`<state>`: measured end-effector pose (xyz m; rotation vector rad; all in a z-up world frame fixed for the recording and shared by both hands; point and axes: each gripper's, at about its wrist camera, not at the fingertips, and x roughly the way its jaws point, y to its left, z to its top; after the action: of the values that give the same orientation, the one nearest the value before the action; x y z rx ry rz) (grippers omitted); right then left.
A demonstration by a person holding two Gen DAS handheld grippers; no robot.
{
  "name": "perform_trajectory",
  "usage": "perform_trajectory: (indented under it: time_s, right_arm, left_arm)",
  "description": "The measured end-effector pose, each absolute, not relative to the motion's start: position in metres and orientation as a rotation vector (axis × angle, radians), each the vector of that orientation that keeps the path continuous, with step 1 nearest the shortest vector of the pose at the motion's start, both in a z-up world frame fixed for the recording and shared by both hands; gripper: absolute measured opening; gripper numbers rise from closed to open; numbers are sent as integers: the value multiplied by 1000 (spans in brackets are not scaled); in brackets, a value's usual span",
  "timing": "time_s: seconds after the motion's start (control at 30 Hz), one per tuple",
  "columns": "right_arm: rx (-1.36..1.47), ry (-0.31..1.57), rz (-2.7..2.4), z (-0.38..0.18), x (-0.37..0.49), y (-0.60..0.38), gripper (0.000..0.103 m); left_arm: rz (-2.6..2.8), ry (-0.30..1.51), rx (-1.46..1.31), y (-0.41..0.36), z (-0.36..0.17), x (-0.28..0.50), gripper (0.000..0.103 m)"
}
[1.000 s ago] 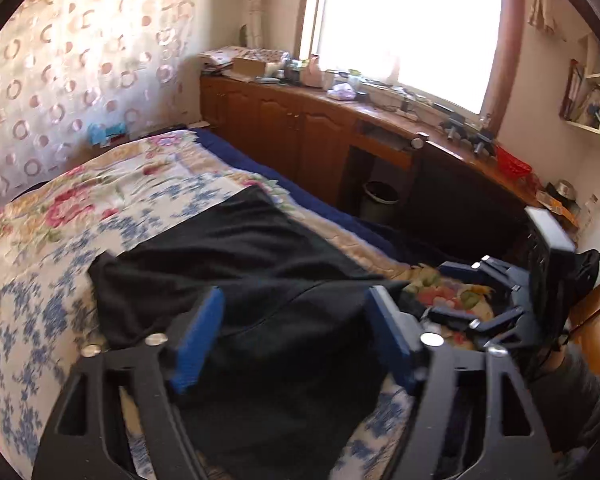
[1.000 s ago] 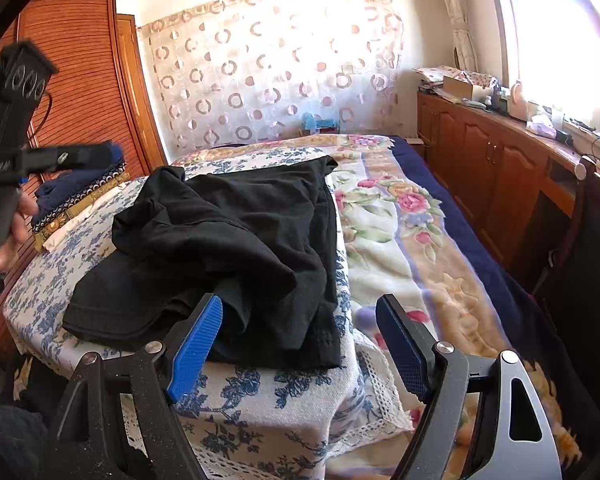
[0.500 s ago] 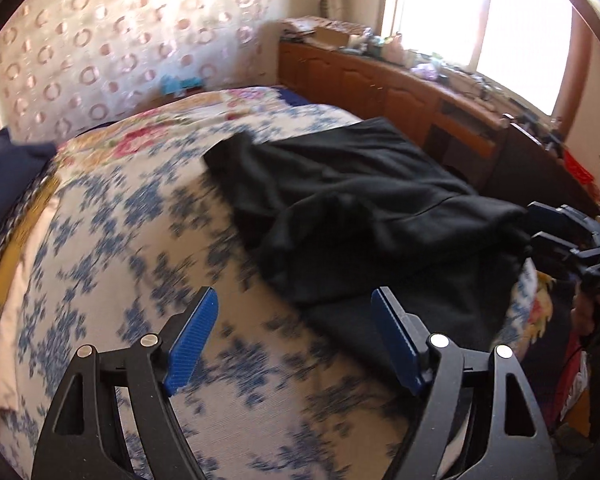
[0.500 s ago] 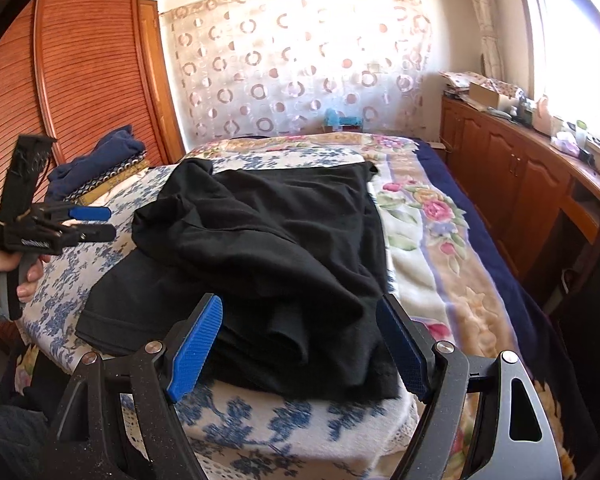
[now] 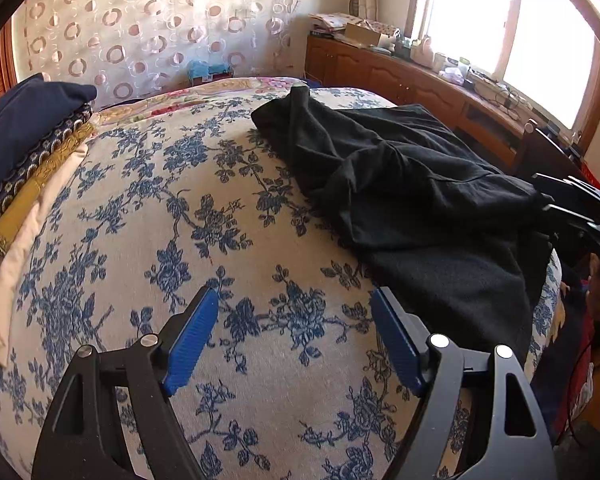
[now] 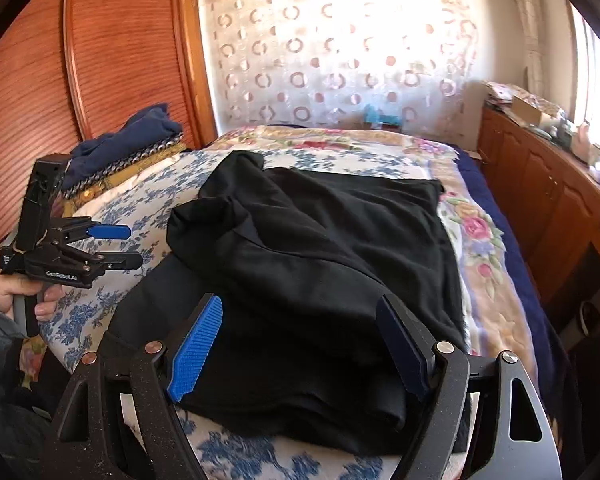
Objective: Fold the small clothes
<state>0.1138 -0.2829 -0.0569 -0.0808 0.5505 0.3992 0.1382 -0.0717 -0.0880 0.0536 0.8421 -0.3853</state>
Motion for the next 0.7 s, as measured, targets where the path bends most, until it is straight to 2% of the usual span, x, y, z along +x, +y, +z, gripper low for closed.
perform_trajectory:
  time_s: [0.67, 0.7]
  right_arm:
    - [-356, 702, 536, -64, 190, -210, 81]
    - [-370, 709, 532, -64, 193, -204, 79]
  left_arm:
    - [-366, 827, 1, -54, -94, 122, 80]
    - [-366, 825, 0, -54, -94, 121, 80]
